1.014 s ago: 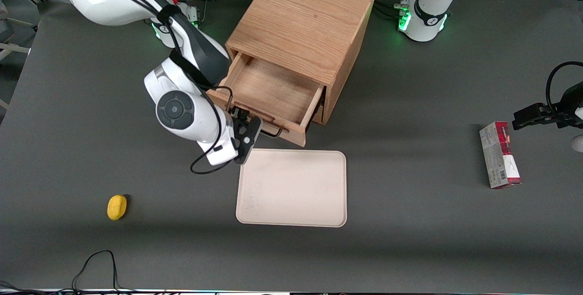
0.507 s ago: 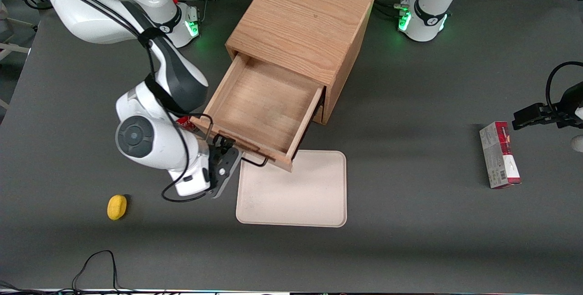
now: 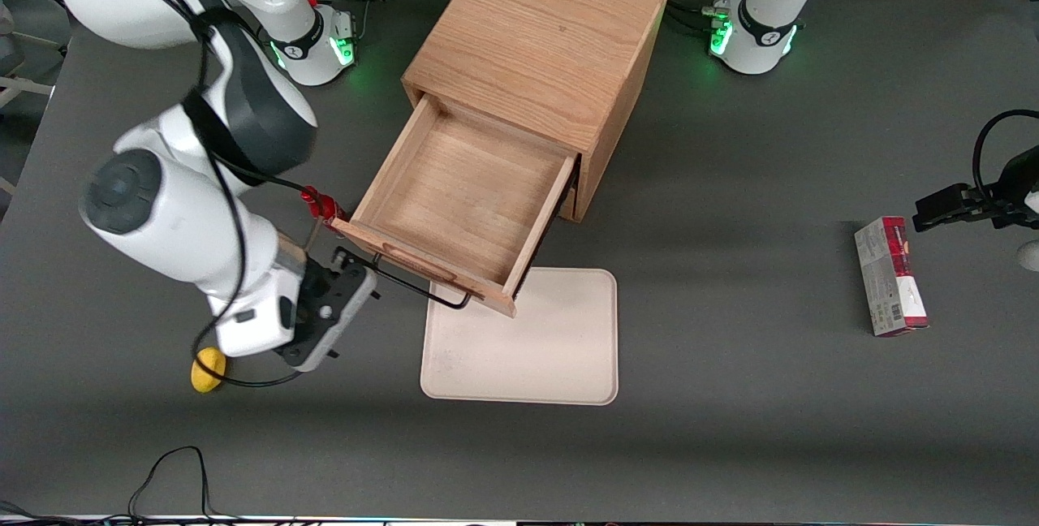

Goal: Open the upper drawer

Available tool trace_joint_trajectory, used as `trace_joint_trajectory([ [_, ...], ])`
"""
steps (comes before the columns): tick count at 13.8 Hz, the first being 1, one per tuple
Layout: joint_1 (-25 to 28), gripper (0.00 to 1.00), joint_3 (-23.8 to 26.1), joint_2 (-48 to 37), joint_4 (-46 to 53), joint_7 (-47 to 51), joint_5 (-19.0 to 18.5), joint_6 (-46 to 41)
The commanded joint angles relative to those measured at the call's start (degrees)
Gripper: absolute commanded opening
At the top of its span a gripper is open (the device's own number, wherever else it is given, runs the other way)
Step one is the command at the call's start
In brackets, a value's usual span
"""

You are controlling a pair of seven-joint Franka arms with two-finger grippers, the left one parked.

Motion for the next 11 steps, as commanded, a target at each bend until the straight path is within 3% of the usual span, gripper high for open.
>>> trace_joint_trajectory([
  [1,-1.73,1.00,-7.28,-8.76,-4.32,7.65,7.91,-10.67],
  [2,-1.47,1.00,-9.67,-13.66,-9.21,12.92,10.21,-11.22],
  [5,-1.47,1.00,-14.42,-29.83,-30.11,32.26,10.41,-7.64],
  [8,-1.47,1.00,-19.60,-42.33,-45.26,37.12,10.94,-5.16],
  [11,-1.29,1.00,-22.87,-46.93,-48.11,36.79,11.03,-6.13],
])
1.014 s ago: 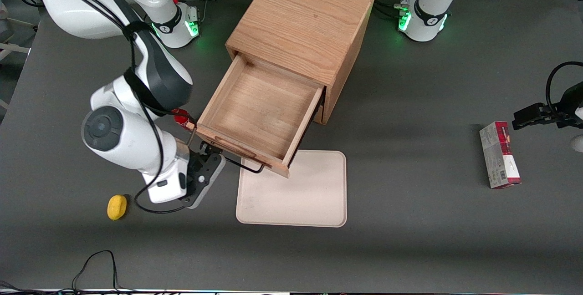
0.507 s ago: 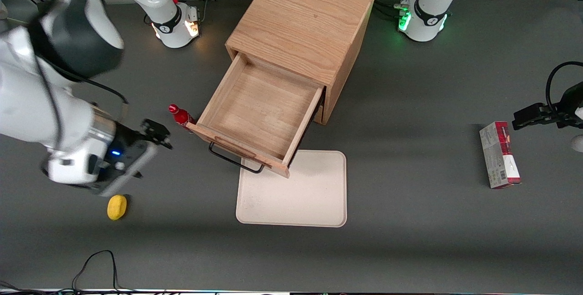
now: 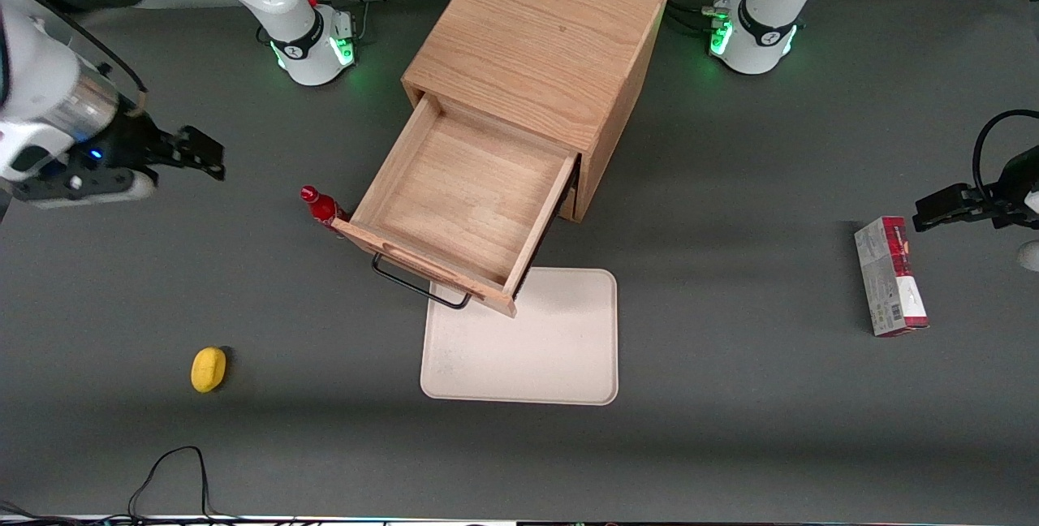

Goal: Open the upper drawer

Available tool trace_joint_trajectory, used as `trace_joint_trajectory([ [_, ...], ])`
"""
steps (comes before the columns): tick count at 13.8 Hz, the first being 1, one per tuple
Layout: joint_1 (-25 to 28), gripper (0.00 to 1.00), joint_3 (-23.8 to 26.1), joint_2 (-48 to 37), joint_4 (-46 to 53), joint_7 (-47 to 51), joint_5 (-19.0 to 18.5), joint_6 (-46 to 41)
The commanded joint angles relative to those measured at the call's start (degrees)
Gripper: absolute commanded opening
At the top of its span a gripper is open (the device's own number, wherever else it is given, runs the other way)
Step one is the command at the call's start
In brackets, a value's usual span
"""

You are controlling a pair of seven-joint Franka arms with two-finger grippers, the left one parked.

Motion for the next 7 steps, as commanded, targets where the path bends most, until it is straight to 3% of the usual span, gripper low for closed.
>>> trace_joint_trajectory([
  [1,0.49,1.00,-0.89,-4.62,-4.28,1.88,1.36,1.90],
  [7,0.22,1.00,-1.07,-3.39,-2.43,2.23,1.36,1.19],
])
